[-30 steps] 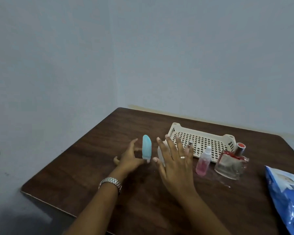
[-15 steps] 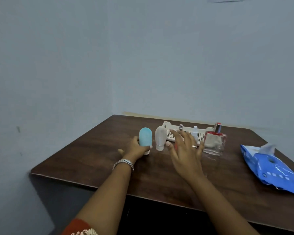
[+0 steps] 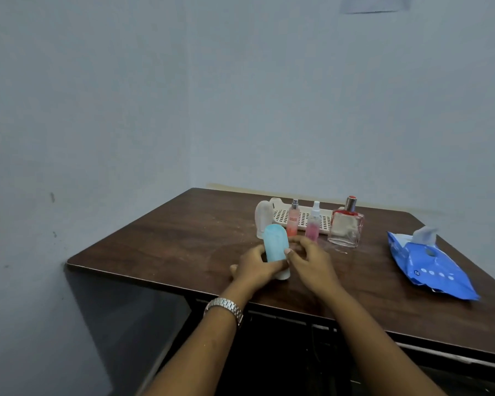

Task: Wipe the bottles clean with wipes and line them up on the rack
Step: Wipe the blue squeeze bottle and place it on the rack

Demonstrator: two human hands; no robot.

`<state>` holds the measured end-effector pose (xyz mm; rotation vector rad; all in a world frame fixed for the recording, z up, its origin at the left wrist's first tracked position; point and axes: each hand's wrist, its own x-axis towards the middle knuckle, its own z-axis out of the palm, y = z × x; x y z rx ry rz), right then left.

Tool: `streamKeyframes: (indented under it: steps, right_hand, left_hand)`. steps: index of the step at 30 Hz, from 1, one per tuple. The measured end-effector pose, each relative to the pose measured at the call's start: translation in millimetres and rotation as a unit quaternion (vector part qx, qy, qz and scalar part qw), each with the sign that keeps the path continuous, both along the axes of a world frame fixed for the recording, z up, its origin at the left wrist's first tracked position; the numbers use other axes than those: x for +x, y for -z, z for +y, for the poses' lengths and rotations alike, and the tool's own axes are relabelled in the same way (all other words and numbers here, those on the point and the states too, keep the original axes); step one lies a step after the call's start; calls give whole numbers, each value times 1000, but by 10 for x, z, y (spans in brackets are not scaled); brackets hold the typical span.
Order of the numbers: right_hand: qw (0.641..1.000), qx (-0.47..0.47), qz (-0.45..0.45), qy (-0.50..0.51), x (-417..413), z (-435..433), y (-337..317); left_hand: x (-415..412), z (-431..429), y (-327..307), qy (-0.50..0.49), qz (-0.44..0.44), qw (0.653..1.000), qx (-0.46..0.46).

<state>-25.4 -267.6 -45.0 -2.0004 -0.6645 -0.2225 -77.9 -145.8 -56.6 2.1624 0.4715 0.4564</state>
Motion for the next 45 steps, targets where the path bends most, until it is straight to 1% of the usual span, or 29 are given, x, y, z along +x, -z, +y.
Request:
streamKeyframes:
  steps: [3, 6, 10, 14, 17, 18, 20, 22, 24, 25, 27, 29, 32, 37, 39, 43, 45]
  right_hand:
    - [999, 28, 33, -10, 70, -73, 22]
    - [998, 33, 51, -8, 169, -113, 20]
    - [997, 47, 64, -13, 307, -139, 84]
    - [994, 56, 87, -42, 356, -171, 95]
    - [984, 128, 113, -45, 412, -315, -12]
    - [980, 155, 117, -41, 423, -366, -76]
    - [981, 170, 96, 5, 497, -618, -229]
    - [983, 164, 35, 79, 631, -965, -349]
    - [976, 130, -20, 175, 788, -1360, -422]
    - [969, 98, -33, 224, 867, -1557, -440]
    - [952, 17, -27, 304, 1037, -1896, -427]
    - [935, -91, 3, 343, 1185, -2123, -383]
    - [909, -236, 32, 341, 1314, -2233, -326]
    - [882, -347, 30, 318, 1489, -2160, -273]
    - [875, -366, 28, 315, 1557, -2140, -231]
    - [872, -391, 62, 289, 1639, -2166, -110]
    - [865, -399, 54, 299, 1650, -2172, -67]
  left_hand:
    - [31, -100, 28, -17, 8, 999, 45]
    - [51, -111, 39, 1, 14, 997, 69]
    - [22, -87, 104, 16, -4, 997, 70]
    - [42, -117, 148, 15, -24, 996, 87]
    - [114, -180, 163, 2, -10, 994, 107]
    - [73, -161, 163, -18, -13, 993, 119]
    - [69, -171, 163, -48, -12, 990, 131]
    - [116, -204, 146, -73, -10, 990, 118]
    - [184, -241, 112, -94, -8, 991, 96]
    - [209, -264, 98, -103, -4, 990, 91]
    - [246, -306, 87, -113, 4, 989, 94]
    - [253, -344, 102, -115, 7, 988, 103]
    - [248, -338, 120, -122, 1, 988, 96]
    - [252, -317, 141, -121, 6, 987, 101]
    - [255, -320, 144, -120, 4, 987, 105]
    - [250, -322, 155, -119, 3, 985, 124]
    - [254, -325, 162, -115, 8, 984, 137]
